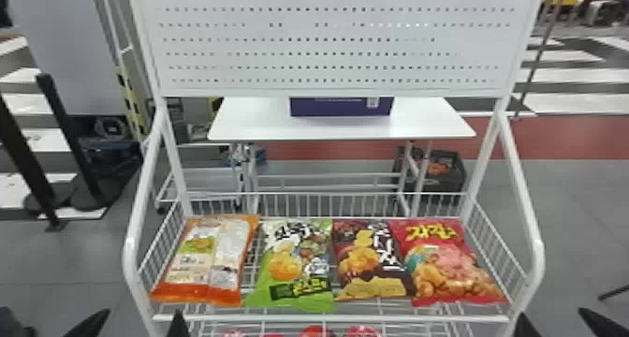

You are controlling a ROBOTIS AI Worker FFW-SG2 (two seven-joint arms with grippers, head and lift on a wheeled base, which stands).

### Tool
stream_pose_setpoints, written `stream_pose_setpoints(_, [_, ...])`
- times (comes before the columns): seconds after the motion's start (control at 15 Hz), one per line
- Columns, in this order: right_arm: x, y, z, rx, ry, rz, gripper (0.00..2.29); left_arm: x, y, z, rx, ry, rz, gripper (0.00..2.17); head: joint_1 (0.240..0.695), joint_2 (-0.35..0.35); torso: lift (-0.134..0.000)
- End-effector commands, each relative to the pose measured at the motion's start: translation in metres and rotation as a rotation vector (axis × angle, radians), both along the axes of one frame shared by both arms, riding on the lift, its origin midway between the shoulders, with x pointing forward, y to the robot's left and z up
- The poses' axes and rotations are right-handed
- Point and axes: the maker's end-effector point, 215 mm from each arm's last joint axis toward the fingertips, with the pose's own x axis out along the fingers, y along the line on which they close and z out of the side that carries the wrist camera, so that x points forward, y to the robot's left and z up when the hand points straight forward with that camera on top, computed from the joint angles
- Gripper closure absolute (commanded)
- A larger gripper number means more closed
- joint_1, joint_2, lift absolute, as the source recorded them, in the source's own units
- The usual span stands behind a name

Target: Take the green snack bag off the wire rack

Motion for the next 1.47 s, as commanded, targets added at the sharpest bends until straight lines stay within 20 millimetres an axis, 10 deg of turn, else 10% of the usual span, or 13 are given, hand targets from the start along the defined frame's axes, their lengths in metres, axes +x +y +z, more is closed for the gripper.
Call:
stream_pose_setpoints(0.0, [0.0, -0.001, -0.001, 0.0, 0.002, -0.002, 0.16, 0.0, -0.001, 0.001, 0.001, -0.002, -0.003, 0.05, 0.499, 0.0, 0.0])
stream_pose_setpoints(0.8, [0.002, -0.003, -0.001, 0.0, -0.003, -0.006, 0.16, 0.005, -0.007, 0.001, -0.006, -0.002, -0.019, 0.09, 0.499, 0.0, 0.0])
stream_pose_setpoints(1.4, [0.005, -0.006, -0.007, 0.0, -0.001, -0.015, 0.16, 0.076, -0.101, -0.037, 0.03, 0.137, -0.167, 0.09, 0.499, 0.0, 0.0])
